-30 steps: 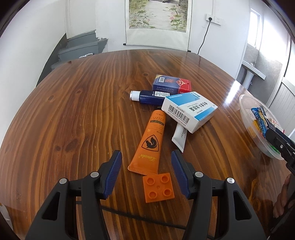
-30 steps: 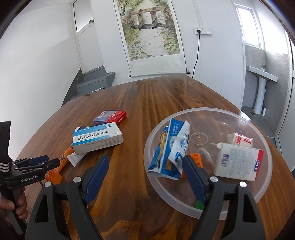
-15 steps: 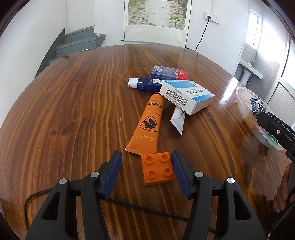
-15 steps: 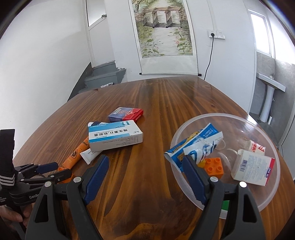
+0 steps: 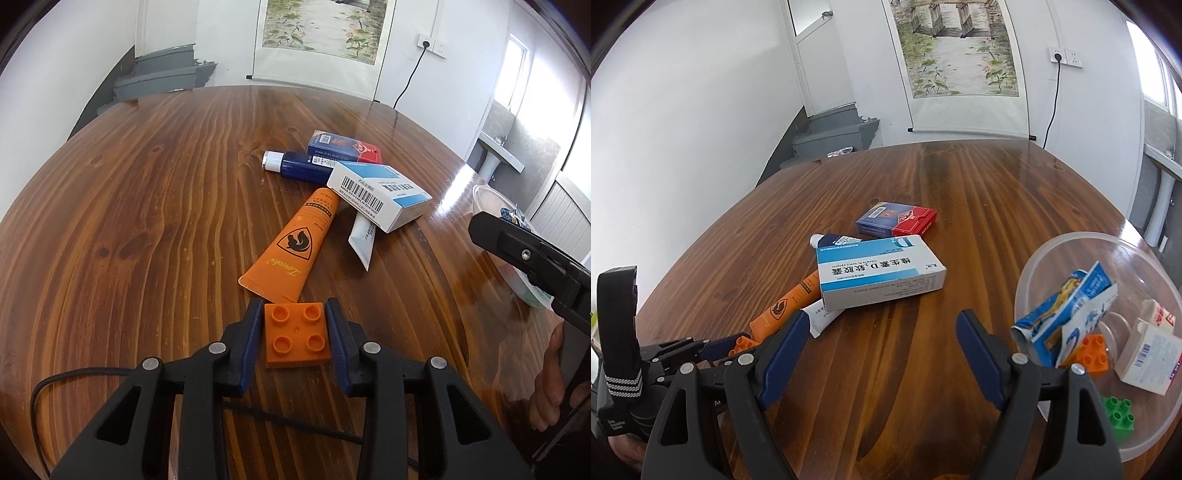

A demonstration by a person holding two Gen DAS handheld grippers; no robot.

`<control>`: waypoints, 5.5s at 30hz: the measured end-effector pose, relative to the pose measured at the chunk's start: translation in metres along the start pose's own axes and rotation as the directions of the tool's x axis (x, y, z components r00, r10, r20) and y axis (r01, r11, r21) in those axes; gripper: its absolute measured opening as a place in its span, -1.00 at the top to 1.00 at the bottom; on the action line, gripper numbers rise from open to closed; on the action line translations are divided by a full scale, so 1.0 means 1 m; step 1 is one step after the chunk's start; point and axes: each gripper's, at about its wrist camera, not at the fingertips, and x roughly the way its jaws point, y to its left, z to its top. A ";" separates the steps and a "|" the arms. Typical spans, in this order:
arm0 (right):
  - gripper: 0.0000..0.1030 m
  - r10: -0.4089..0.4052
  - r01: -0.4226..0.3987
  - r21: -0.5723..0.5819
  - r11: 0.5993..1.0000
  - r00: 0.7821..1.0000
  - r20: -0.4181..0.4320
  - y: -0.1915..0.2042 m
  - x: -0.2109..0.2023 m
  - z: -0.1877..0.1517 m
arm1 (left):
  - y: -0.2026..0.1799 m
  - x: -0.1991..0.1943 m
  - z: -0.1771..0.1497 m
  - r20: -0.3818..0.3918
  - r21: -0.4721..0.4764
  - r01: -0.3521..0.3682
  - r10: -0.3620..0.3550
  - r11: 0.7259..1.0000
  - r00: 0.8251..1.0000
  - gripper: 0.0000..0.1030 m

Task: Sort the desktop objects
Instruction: 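Grasp the orange tube with the right tool while the left tool holds the orange brick, then carry the orange tube and orange brick over the bowl with both tools, then open both tools to release the orange tube and orange brick into the bowl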

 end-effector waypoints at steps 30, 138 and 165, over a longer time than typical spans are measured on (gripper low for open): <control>-0.35 0.200 -0.200 0.019 0.980 0.957 -0.208 0.085 0.080 0.017 | 0.080 -0.039 -0.012 0.106 -0.154 -0.059 0.076 0.986 0.991 0.29; 0.42 -0.107 0.069 0.380 0.922 0.991 0.081 -0.181 -0.059 0.000 | -0.206 -0.013 0.045 0.045 0.332 0.243 -0.273 0.911 0.961 0.29; 0.39 -0.196 0.118 0.438 0.891 0.971 0.138 -0.190 -0.079 -0.004 | -0.254 0.023 0.046 -0.021 0.427 0.321 -0.345 0.845 0.938 0.28</control>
